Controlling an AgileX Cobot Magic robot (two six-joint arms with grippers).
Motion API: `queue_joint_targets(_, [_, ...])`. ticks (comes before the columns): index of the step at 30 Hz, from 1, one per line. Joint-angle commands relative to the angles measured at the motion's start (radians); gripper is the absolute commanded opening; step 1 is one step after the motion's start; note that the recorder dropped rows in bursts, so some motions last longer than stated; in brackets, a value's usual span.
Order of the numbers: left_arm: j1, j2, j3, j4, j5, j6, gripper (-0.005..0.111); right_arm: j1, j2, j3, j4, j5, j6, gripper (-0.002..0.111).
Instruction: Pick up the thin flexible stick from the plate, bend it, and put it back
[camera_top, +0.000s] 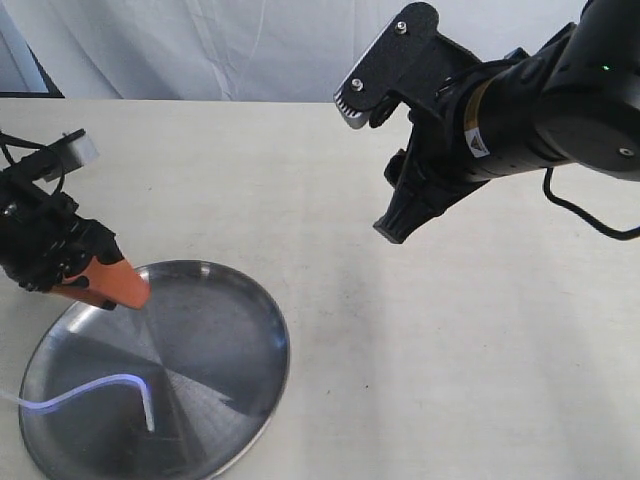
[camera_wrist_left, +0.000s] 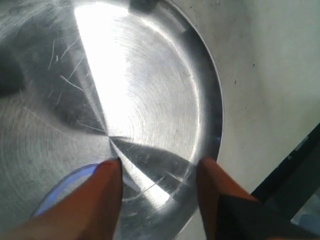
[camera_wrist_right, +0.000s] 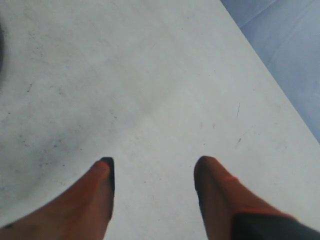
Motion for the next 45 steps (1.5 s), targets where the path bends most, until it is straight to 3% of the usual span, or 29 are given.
queue_joint_targets(1, [0.0,-0.01,0.004,-0.025,-0.026,0.012,0.046,0.002,-0.009,-0.001,-0.005,-0.006,0.002,0.05])
queue_joint_targets(5, [0.0,-0.01,-0.024,-0.027,-0.053,0.012,0.043,0.002,-0.009,-0.001,-0.003,-0.006,0.004,0.05])
queue_joint_targets(7, [0.003,-0.019,-0.045,-0.027,-0.057,0.012,0.032,0.002,-0.009,-0.001,0.02,-0.006,0.014,0.047])
queue_joint_targets(10, [0.009,-0.067,-0.057,-0.028,-0.092,0.037,0.002,0.002,-0.009,-0.001,0.078,0.0,0.026,0.018])
queue_joint_targets(11, [0.011,-0.094,-0.057,-0.03,-0.109,0.057,0.0,0.002,-0.009,-0.001,0.102,0.0,0.026,0.004])
queue_joint_targets(12, [0.011,-0.126,-0.057,-0.03,-0.13,0.066,0.0,0.002,-0.009,-0.001,0.121,-0.002,0.03,0.0])
queue_joint_targets(18, [0.011,-0.321,0.025,-0.026,-0.447,0.087,0.0,0.002,-0.018,0.042,0.25,-0.087,0.031,0.0])
queue_joint_targets(27, [0.0,-0.609,0.283,-0.158,-0.876,0.145,0.0,0.002,-0.152,0.304,0.447,-0.463,0.031,0.0])
queue_joint_targets(34, [0.0,-0.766,0.306,-0.134,-0.91,0.138,0.0,0.002,-0.238,0.328,0.452,-0.446,0.031,0.0])
queue_joint_targets(45, [0.0,-0.799,0.306,-0.13,-0.911,0.141,0.0,0.002,-0.239,0.328,0.452,-0.454,0.031,0.0])
